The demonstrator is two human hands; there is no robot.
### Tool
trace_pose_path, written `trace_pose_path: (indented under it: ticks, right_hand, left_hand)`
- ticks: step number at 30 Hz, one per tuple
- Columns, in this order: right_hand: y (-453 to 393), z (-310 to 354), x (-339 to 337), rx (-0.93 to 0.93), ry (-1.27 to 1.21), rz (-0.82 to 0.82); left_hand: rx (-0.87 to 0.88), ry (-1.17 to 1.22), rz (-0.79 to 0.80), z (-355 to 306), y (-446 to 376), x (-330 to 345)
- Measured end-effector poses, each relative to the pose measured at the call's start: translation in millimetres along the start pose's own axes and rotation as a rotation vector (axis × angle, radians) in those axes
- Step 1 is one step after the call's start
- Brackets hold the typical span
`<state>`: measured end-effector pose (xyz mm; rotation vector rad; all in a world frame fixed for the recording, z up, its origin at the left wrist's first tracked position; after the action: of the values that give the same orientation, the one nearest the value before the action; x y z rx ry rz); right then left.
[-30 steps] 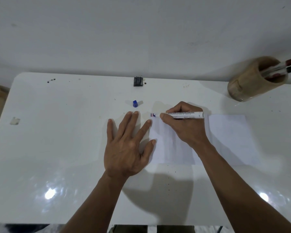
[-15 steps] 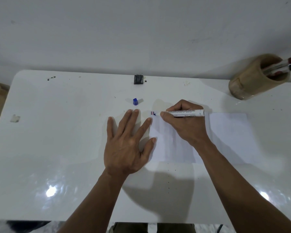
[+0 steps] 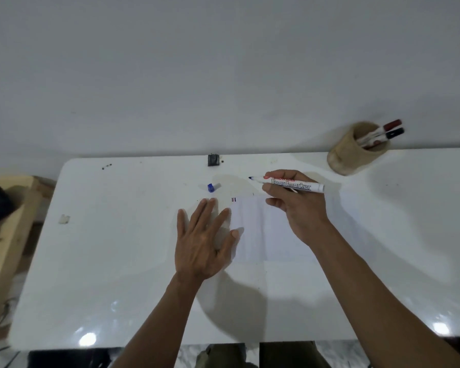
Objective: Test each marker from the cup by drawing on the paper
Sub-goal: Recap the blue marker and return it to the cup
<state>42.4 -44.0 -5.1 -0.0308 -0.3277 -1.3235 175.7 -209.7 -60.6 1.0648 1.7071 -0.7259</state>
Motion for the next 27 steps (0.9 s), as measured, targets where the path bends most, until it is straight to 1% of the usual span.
trace_pose_path:
  ticks: [1, 3, 5, 6, 8, 12, 15, 18, 21, 23, 25, 27]
  right_hand:
    - [4, 4, 0, 0.01, -0.013, -0.004]
    - [12, 8, -2, 0.021, -0.033, -0.021]
    - [17, 11, -4, 0.021, -0.047, -0.046]
    - [19, 11, -5, 0.025, -0.045, -0.059]
    - [21, 9, -6, 0.033, -0.031, -0.075]
    - [19, 8, -11, 0.047, -0.002, -0.089]
    - [18, 10, -15, 0.042, -0.002, -0.092]
    - [17, 15, -17, 0.034, 0.019, -0.098]
    - [16, 25, -13, -0.007, 0.029, -0.118]
    - [18, 36, -6, -0.055, 0.035, -0.125]
    - [21, 48, 2, -0.11, 0.06, -0.104]
    - [28, 59, 11, -0.154, 0.097, -0.083]
  left_hand:
    - [-0.03, 0.06, -0.009, 0, -2, -4]
    - [-0.165, 0.184, -0.038, 4, -8, -14]
    - [-0.315, 0.23, -0.039, 6, -22, -24]
    - [-0.354, 0.22, -0.031, 4, -30, -28]
    - [-0.346, 0.161, -0.009, -1, -47, -33]
    - [-0.352, 0.012, 0.101, -4, -77, -31]
    - [-0.338, 0.006, 0.113, -3, -84, -26]
    - [-0.375, 0.203, 0.108, -4, -83, -30]
    - [-0.481, 0.477, 0.078, -14, -73, -48]
    - [-0.551, 0.684, 0.087, -22, -64, -59]
    - [-0.566, 0.92, 0.129, -29, -53, -66]
    - [-0.537, 1.113, 0.153, -38, -44, -74]
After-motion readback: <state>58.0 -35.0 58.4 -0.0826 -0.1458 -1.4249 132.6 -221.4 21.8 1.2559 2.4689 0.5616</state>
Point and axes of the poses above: each hand's wrist, its own y-axis away from the middle knuckle, its own x-axis out of the palm, z = x × y, the point moved 5 cm from there along -y, towards the middle knuckle, and after that the axes turned 12 degrees about -x, right-handed, at the moved point
